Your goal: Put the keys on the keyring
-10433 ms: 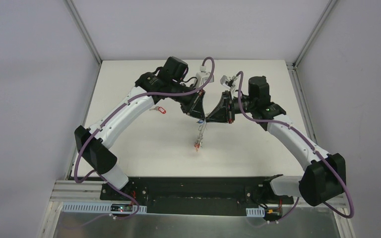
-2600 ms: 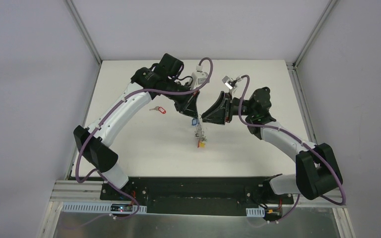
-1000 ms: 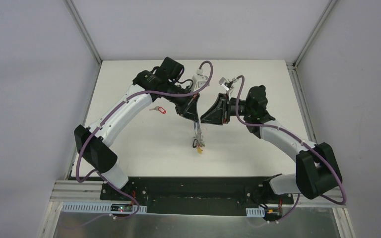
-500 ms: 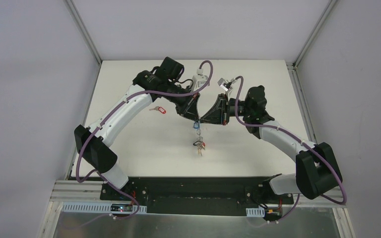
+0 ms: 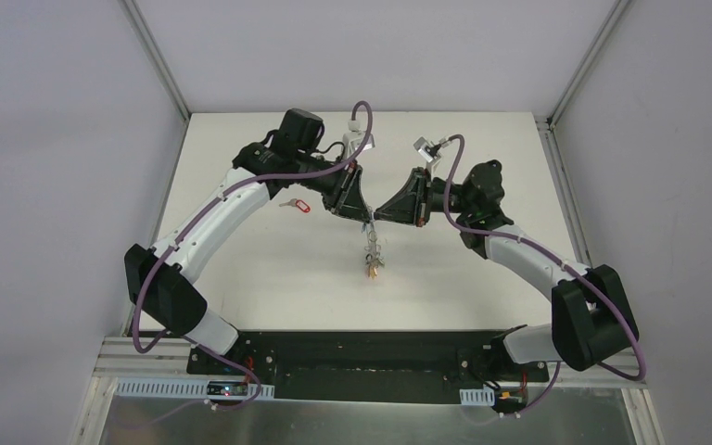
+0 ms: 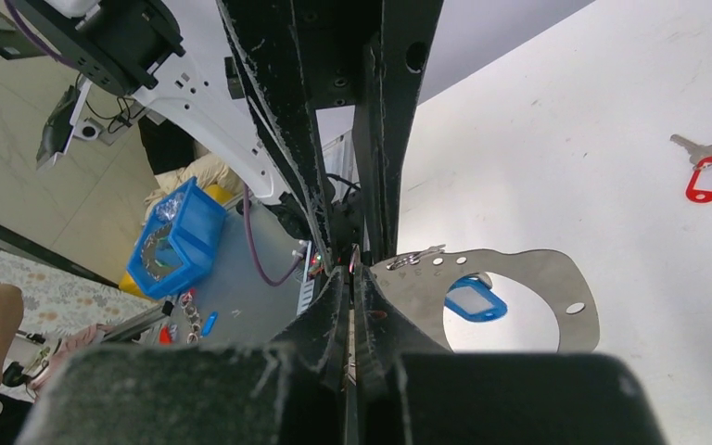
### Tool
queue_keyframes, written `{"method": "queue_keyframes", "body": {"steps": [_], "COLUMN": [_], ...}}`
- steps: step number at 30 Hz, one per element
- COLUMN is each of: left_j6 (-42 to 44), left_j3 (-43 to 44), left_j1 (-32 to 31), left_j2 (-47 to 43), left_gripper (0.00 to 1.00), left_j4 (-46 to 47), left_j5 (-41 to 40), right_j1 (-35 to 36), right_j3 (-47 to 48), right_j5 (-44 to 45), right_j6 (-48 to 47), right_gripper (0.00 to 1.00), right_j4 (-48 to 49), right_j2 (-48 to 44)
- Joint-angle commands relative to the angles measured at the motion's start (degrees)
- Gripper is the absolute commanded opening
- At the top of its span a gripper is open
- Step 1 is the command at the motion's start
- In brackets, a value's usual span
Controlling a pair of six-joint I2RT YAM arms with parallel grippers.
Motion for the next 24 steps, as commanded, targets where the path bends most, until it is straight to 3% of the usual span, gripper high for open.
{"method": "queue_keyframes", "body": {"steps": [1, 24], "left_j6": [-5.44, -7.57], "left_j3": [-1.58, -3.71], "left_j1": [1.12, 1.25], "left_j2": [-2.56, -1.95], "left_gripper": [0.25, 0.19], "left_j4": [7.45, 9.84], "left_j5": [4.65, 5.71], "right_j1": [-0.31, -1.48], "right_j3": [-0.11, -0.6], "right_j5": [1.46, 2.27], "right_j6": [3.77, 4.29], "right_gripper": [0.0, 0.0], "right_j4": [7.71, 8.16], "right_j2": [0.33, 0.3]}}
